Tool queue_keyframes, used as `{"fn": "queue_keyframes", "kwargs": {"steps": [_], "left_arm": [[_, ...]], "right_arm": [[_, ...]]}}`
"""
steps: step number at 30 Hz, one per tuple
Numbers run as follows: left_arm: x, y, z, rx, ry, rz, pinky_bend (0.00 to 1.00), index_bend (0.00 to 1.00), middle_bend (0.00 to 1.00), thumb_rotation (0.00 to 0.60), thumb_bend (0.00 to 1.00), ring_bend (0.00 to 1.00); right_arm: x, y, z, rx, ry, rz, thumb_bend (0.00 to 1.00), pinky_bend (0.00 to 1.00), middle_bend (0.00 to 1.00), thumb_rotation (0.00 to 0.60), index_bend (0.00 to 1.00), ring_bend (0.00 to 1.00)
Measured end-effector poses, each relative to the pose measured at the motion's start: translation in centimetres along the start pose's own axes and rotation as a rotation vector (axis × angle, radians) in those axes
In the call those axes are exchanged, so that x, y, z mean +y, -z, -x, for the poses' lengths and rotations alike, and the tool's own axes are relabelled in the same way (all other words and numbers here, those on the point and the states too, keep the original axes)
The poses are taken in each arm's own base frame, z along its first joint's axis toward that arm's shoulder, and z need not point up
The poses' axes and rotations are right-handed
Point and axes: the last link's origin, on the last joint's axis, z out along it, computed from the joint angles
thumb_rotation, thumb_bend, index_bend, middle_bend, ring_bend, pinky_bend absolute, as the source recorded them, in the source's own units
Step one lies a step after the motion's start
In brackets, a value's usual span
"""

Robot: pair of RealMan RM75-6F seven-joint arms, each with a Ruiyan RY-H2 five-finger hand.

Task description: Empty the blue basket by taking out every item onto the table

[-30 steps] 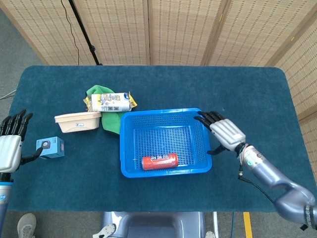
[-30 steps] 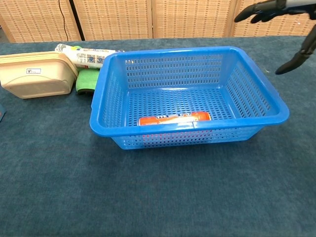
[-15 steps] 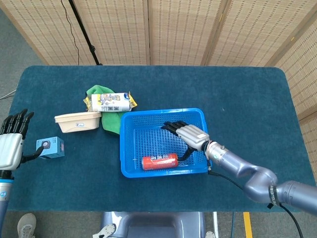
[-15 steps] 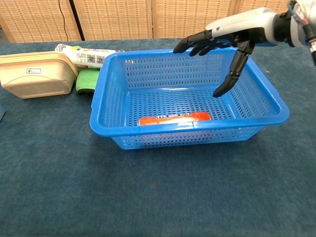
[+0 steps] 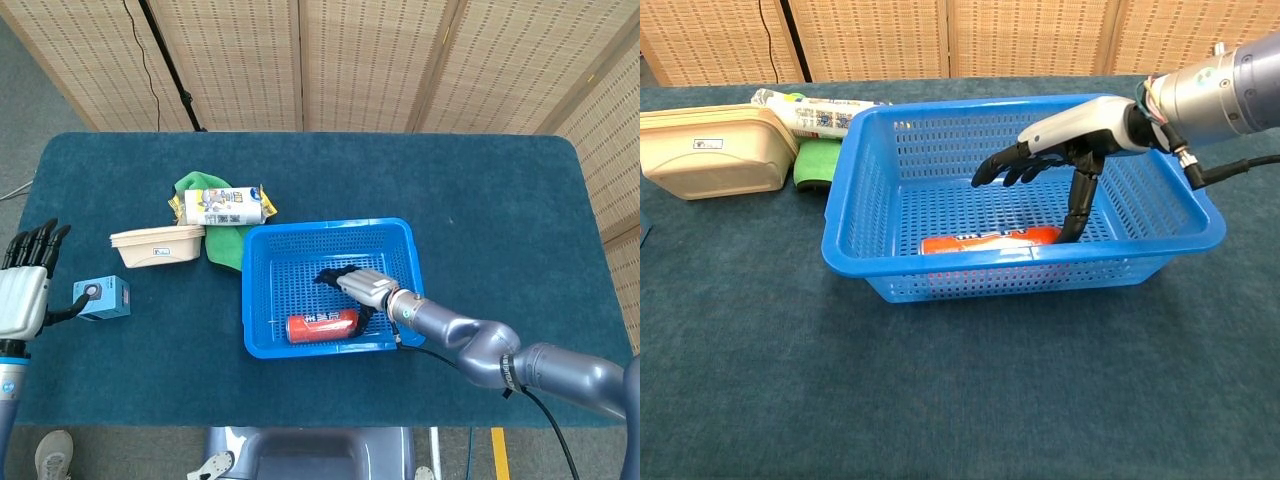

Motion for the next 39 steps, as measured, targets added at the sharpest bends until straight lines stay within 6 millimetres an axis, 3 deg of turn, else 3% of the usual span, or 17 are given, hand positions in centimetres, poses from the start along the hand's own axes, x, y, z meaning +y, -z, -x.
{"fn": "queue_keyframes", "kwargs": {"steps": [8, 14, 25, 34, 39], "left_arm": [[-0.2, 0.0, -0.2, 0.009, 0.016, -0.004, 0.0, 0.0, 0.0, 0.6, 0.2, 0.0], [-0.1, 0.0, -0.1, 0.004, 0.016, 0.005, 0.0, 0.0, 0.0, 0.6, 0.2, 0.0], [0.0, 0.0, -0.1, 0.003, 0.018, 0.011, 0.0, 0.0, 0.0, 0.6, 0.2, 0.0], [0.1, 0.0, 0.1, 0.0, 0.018, 0.012, 0.0, 0.0, 0.0, 0.6, 0.2, 0.0], [0.1, 0.0, 0.0, 0.004, 0.018, 0.012, 0.0, 0.0, 0.0, 0.6, 0.2, 0.0]], "right_arm": [[0.1, 0.1, 0.8, 0.026, 0.004, -0.014, 0.0, 0.0, 0.0, 0.6, 0.0, 0.0], [0.8, 0.2, 2.5, 0.061, 0.001, -0.027, 0.0, 0.0, 0.0, 0.6, 0.0, 0.0], [1.6, -0.9, 3.5, 0.132, 0.022, -0.026, 0.0, 0.0, 0.0, 0.6, 0.0, 0.0], [1.9, -1.7, 4.3, 0.149, 0.006, -0.025, 0.0, 0.07, 0.1, 0.6, 0.16, 0.0], [1.4, -2.1, 4.2, 0.181, -0.024, -0.049, 0.0, 0.1, 0.18, 0.6, 0.24, 0.05]]}}
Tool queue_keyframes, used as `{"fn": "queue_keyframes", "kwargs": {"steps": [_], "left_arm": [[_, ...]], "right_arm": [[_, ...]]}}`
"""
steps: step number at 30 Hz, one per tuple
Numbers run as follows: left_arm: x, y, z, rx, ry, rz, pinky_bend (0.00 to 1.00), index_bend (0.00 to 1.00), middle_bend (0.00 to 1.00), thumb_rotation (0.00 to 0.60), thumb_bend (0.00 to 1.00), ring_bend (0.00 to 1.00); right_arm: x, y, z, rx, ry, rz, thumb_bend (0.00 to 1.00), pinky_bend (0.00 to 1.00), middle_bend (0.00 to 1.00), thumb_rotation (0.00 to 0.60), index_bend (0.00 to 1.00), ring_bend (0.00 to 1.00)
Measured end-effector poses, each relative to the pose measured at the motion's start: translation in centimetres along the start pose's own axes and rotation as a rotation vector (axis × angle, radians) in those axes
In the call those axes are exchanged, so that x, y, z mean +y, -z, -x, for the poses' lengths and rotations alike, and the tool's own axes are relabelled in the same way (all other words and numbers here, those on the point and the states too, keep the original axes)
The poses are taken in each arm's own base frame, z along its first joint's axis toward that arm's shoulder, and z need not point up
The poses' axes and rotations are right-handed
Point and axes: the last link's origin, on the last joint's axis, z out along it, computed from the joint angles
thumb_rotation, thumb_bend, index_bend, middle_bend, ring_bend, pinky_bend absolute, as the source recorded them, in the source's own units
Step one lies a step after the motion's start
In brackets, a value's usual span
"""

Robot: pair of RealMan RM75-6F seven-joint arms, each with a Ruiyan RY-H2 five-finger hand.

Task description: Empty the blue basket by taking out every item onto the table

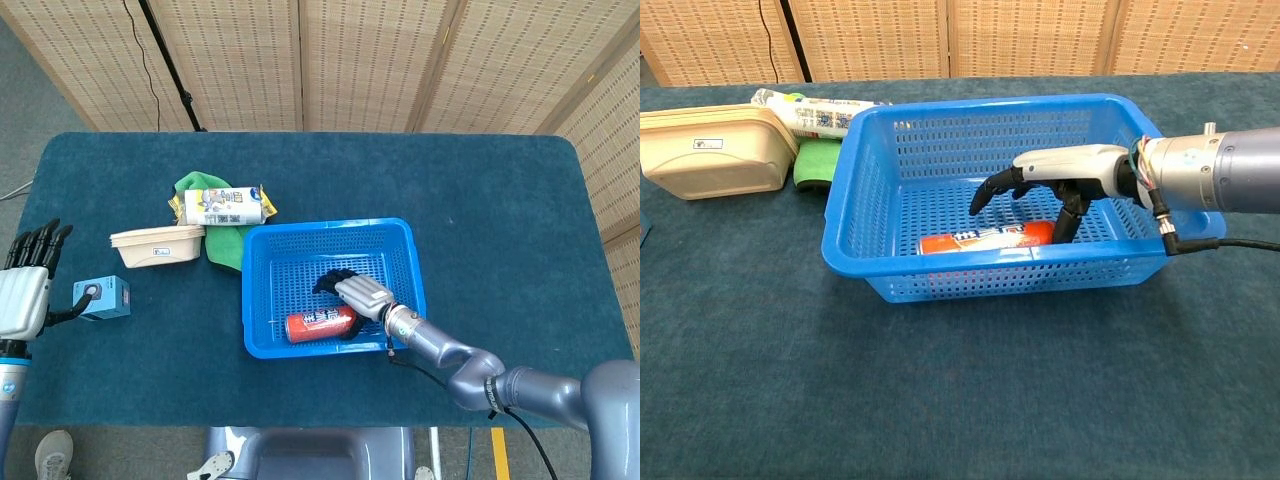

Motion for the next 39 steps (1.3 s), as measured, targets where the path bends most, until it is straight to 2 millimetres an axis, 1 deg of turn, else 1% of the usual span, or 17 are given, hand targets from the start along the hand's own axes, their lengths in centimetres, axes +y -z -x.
{"fn": "queue_keyframes", "kwargs": {"steps": [2, 4, 7, 9, 12, 15, 21, 24, 29, 32, 39], "left_arm": [[0.0, 0.0, 0.0, 0.001, 0.0, 0.001, 0.0, 0.0, 0.0, 0.6, 0.2, 0.0], [0.0, 0.0, 0.0, 0.002, 0.0, 0.001, 0.0, 0.0, 0.0, 0.6, 0.2, 0.0], [0.0, 0.0, 0.0, 0.004, 0.001, 0.001, 0.0, 0.0, 0.0, 0.6, 0.2, 0.0], [0.0, 0.0, -0.1, 0.005, 0.002, 0.002, 0.0, 0.0, 0.0, 0.6, 0.2, 0.0], [-0.1, 0.0, -0.1, 0.006, 0.005, 0.002, 0.0, 0.0, 0.0, 0.6, 0.2, 0.0], [-0.1, 0.1, -0.2, 0.007, 0.006, 0.003, 0.0, 0.0, 0.0, 0.6, 0.2, 0.0], [-0.2, 0.1, -0.2, 0.006, 0.009, 0.002, 0.0, 0.0, 0.0, 0.6, 0.2, 0.0], [-0.1, 0.1, -0.1, 0.002, 0.008, 0.006, 0.0, 0.0, 0.0, 0.6, 0.2, 0.0], [0.0, 0.2, 0.0, 0.001, 0.006, 0.009, 0.0, 0.0, 0.0, 0.6, 0.2, 0.0], [0.0, 0.1, 0.1, -0.003, 0.006, 0.008, 0.0, 0.0, 0.0, 0.6, 0.2, 0.0], [0.1, 0.1, 0.2, -0.011, 0.006, 0.014, 0.0, 0.0, 0.0, 0.6, 0.2, 0.0]], "right_arm": [[-0.1, 0.0, 0.1, -0.003, -0.01, -0.004, 0.03, 0.14, 0.22, 0.6, 0.28, 0.1], [-0.3, -0.1, 0.2, -0.008, -0.021, -0.009, 0.1, 0.2, 0.27, 0.6, 0.34, 0.16], [-0.5, -0.1, 0.5, -0.013, -0.033, -0.016, 0.25, 0.29, 0.36, 0.6, 0.45, 0.27], [-0.5, -0.1, 0.7, -0.013, -0.039, -0.022, 0.4, 0.36, 0.43, 0.6, 0.53, 0.35], [-0.5, -0.2, 0.9, 0.0, -0.045, -0.029, 0.57, 0.44, 0.49, 0.6, 0.59, 0.41], [-0.4, -0.4, 1.0, 0.021, -0.062, -0.032, 0.65, 0.48, 0.53, 0.6, 0.63, 0.44], [-0.3, -0.2, 0.3, 0.082, -0.092, -0.052, 0.74, 0.53, 0.54, 0.6, 0.65, 0.46], [-0.4, 0.1, -0.1, 0.105, -0.102, -0.066, 0.76, 0.55, 0.55, 0.6, 0.65, 0.47], [-0.7, 0.6, -0.8, 0.137, -0.117, -0.09, 0.77, 0.56, 0.55, 0.6, 0.65, 0.47], [-0.9, 1.1, -1.8, 0.172, -0.12, -0.108, 0.78, 0.56, 0.55, 0.6, 0.65, 0.47], [-1.0, 2.7, -5.0, 0.267, -0.139, -0.121, 0.79, 0.56, 0.55, 0.6, 0.65, 0.47]]}}
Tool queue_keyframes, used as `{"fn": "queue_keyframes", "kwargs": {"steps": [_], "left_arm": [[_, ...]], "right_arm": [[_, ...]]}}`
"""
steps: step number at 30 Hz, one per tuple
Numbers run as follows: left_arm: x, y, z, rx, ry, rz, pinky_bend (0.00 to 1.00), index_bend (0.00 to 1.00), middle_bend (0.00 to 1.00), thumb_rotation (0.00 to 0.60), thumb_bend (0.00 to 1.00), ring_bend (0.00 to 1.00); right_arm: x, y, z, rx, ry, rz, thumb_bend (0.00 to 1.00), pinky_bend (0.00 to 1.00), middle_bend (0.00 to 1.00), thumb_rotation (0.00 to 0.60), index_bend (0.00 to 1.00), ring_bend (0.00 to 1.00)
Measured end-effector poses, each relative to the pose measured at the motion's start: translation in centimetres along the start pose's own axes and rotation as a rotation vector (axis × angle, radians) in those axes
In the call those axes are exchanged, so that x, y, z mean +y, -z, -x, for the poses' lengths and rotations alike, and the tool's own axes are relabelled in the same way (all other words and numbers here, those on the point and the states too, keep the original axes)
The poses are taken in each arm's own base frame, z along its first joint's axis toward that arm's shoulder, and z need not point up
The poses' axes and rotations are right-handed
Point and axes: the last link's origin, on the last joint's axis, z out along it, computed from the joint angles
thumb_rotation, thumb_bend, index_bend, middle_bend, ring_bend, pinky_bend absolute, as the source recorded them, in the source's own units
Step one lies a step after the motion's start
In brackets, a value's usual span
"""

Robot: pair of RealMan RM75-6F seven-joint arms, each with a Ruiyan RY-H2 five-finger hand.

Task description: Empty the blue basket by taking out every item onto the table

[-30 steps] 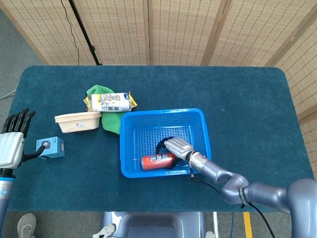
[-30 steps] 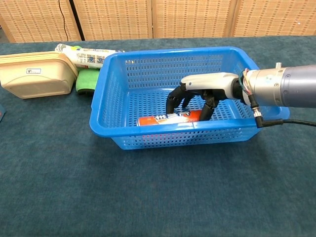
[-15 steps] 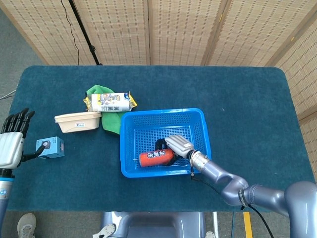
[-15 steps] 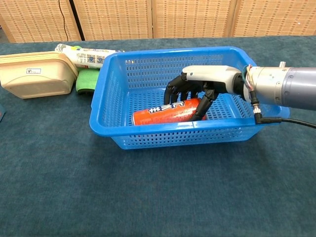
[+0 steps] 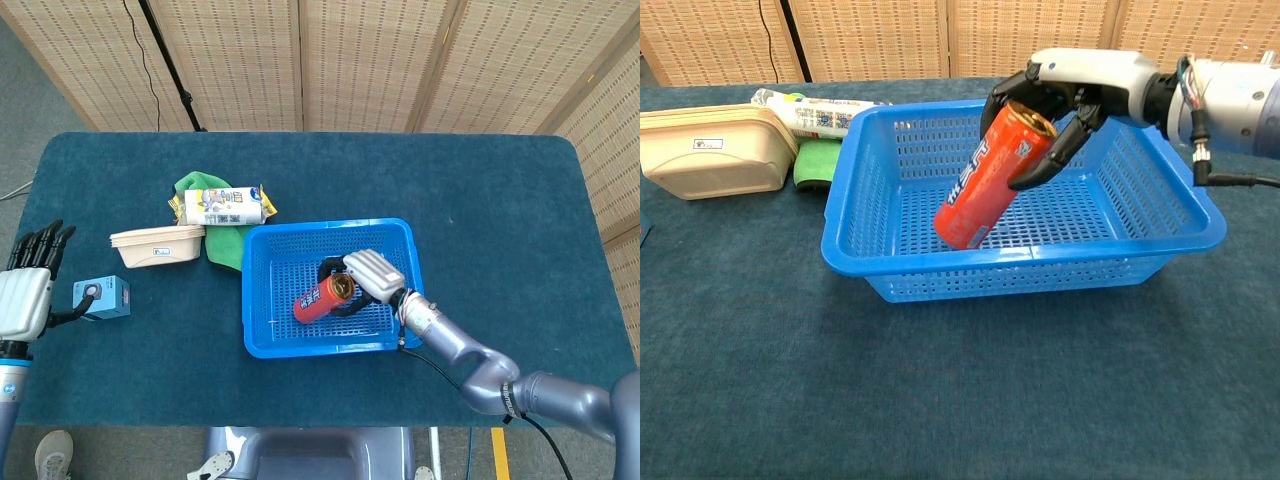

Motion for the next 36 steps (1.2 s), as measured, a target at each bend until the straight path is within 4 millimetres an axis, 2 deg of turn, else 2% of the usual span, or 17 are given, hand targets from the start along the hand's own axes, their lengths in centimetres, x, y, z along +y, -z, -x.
{"fn": "queue_keyframes", "kwargs": {"steps": [5, 13, 17, 22, 26, 30, 33, 36], "left_arm": [[0.1, 0.1, 0.0, -0.005, 0.001, 0.003, 0.0, 0.0, 0.0, 0.6, 0.2, 0.0], [0.1, 0.3, 0.1, -0.012, 0.008, 0.009, 0.0, 0.0, 0.0, 0.6, 0.2, 0.0], [0.1, 0.3, 0.1, -0.015, 0.008, 0.009, 0.0, 0.0, 0.0, 0.6, 0.2, 0.0], [0.3, 0.3, 0.2, -0.018, 0.009, 0.012, 0.0, 0.0, 0.0, 0.6, 0.2, 0.0], [0.3, 0.4, 0.2, -0.02, 0.008, 0.014, 0.0, 0.0, 0.0, 0.6, 0.2, 0.0], [0.2, 0.3, 0.2, -0.022, 0.008, 0.01, 0.0, 0.0, 0.0, 0.6, 0.2, 0.0], [0.2, 0.3, 0.2, -0.023, 0.008, 0.007, 0.0, 0.0, 0.0, 0.6, 0.2, 0.0], [0.2, 0.3, 0.3, -0.024, 0.006, 0.007, 0.0, 0.0, 0.0, 0.6, 0.2, 0.0]], "right_arm": [[0.2, 0.6, -2.9, 0.08, -0.022, 0.021, 0.8, 0.56, 0.55, 0.6, 0.65, 0.47], [1.6, 2.3, -10.3, 0.279, -0.042, 0.091, 0.8, 0.56, 0.55, 0.6, 0.65, 0.47], [3.5, 3.0, -13.3, 0.366, -0.029, 0.159, 0.81, 0.56, 0.55, 0.6, 0.66, 0.47], [7.2, 4.3, -16.4, 0.452, 0.035, 0.279, 0.81, 0.56, 0.55, 0.6, 0.65, 0.47], [10.4, 5.3, -17.7, 0.489, 0.071, 0.376, 0.81, 0.56, 0.55, 0.6, 0.65, 0.47], [13.7, 6.2, -18.0, 0.508, 0.079, 0.473, 0.81, 0.56, 0.55, 0.6, 0.65, 0.47], [16.0, 6.7, -17.4, 0.507, 0.06, 0.536, 0.81, 0.56, 0.55, 0.6, 0.65, 0.47], [17.8, 6.9, -16.0, 0.487, 0.024, 0.577, 0.81, 0.56, 0.55, 0.6, 0.65, 0.47]]}}
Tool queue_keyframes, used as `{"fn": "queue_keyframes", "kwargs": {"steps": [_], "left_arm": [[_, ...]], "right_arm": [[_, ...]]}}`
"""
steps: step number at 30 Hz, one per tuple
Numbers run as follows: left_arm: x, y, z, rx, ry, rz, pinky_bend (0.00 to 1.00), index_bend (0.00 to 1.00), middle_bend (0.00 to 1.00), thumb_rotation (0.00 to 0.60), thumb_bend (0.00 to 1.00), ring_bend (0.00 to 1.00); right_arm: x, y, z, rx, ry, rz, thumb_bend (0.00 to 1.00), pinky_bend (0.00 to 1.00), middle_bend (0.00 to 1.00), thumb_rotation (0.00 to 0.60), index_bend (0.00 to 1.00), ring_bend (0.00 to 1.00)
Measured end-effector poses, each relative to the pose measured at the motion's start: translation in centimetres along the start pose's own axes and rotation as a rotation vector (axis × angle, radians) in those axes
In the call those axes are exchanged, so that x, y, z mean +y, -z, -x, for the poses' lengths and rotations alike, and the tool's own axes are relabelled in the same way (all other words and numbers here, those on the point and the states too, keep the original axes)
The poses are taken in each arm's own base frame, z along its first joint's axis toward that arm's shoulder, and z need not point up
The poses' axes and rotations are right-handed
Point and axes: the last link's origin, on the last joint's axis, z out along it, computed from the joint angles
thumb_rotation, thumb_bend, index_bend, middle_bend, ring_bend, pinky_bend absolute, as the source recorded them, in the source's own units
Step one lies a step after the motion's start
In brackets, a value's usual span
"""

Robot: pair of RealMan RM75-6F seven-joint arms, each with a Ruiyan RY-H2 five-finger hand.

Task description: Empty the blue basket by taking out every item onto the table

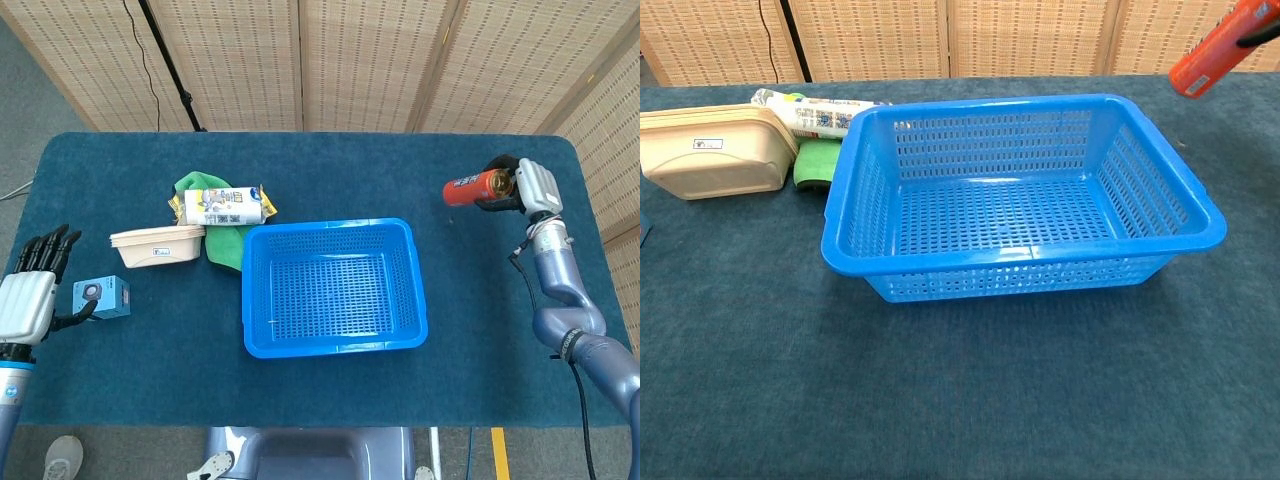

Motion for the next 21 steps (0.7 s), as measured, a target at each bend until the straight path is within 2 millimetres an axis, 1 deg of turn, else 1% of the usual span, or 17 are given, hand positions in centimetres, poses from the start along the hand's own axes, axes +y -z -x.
{"fn": "queue_keyframes", "kwargs": {"steps": [3, 4, 5, 7, 8, 9, 10, 11, 12, 13, 15, 21], "left_arm": [[0.0, 0.1, 0.0, 0.0, 0.001, -0.002, 0.0, 0.0, 0.0, 0.6, 0.2, 0.0], [-0.1, 0.1, 0.0, 0.0, 0.001, -0.004, 0.0, 0.0, 0.0, 0.6, 0.2, 0.0], [-0.1, 0.1, 0.0, 0.001, 0.001, -0.005, 0.0, 0.0, 0.0, 0.6, 0.2, 0.0], [-0.1, 0.1, 0.0, 0.001, 0.003, -0.006, 0.0, 0.0, 0.0, 0.6, 0.2, 0.0], [-0.2, 0.1, -0.1, 0.001, 0.005, -0.007, 0.0, 0.0, 0.0, 0.6, 0.2, 0.0], [-0.2, 0.1, -0.1, 0.002, 0.006, -0.007, 0.0, 0.0, 0.0, 0.6, 0.2, 0.0], [-0.2, 0.1, -0.1, 0.002, 0.006, -0.007, 0.0, 0.0, 0.0, 0.6, 0.2, 0.0], [-0.2, 0.1, -0.1, 0.002, 0.007, -0.006, 0.0, 0.0, 0.0, 0.6, 0.2, 0.0], [-0.2, 0.1, -0.1, 0.002, 0.007, -0.005, 0.0, 0.0, 0.0, 0.6, 0.2, 0.0], [-0.2, 0.1, -0.1, 0.001, 0.008, -0.004, 0.0, 0.0, 0.0, 0.6, 0.2, 0.0], [-0.2, 0.1, -0.1, 0.0, 0.008, -0.002, 0.0, 0.0, 0.0, 0.6, 0.2, 0.0], [-0.1, 0.2, -0.1, -0.002, 0.01, 0.006, 0.0, 0.0, 0.0, 0.6, 0.2, 0.0]], "right_arm": [[0.9, 0.2, 1.8, -0.042, -0.008, 0.017, 0.81, 0.55, 0.55, 0.6, 0.65, 0.46], [1.1, 0.3, 2.4, -0.055, -0.005, 0.018, 0.81, 0.55, 0.55, 0.6, 0.64, 0.44], [1.3, 0.3, 2.8, -0.065, -0.002, 0.018, 0.78, 0.52, 0.53, 0.6, 0.62, 0.39], [1.5, 0.5, 3.4, -0.087, 0.003, 0.014, 0.51, 0.38, 0.43, 0.6, 0.51, 0.23], [1.6, 0.6, 3.6, -0.1, 0.01, 0.012, 0.27, 0.26, 0.33, 0.6, 0.4, 0.12], [1.8, 0.8, 3.9, -0.122, 0.031, 0.009, 0.08, 0.15, 0.2, 0.6, 0.29, 0.04], [1.9, 0.9, 4.1, -0.139, 0.053, 0.007, 0.02, 0.09, 0.13, 0.6, 0.21, 0.01], [2.1, 1.1, 4.3, -0.155, 0.077, 0.004, 0.0, 0.04, 0.05, 0.6, 0.12, 0.0], [2.3, 1.3, 4.3, -0.172, 0.105, 0.002, 0.0, 0.01, 0.01, 0.6, 0.05, 0.0], [2.4, 1.4, 4.2, -0.18, 0.117, 0.0, 0.0, 0.0, 0.0, 0.6, 0.03, 0.0], [2.6, 1.6, 3.9, -0.185, 0.129, -0.003, 0.0, 0.0, 0.0, 0.6, 0.0, 0.0], [3.0, 2.7, 3.0, -0.194, 0.147, -0.012, 0.0, 0.0, 0.0, 0.6, 0.0, 0.0]]}}
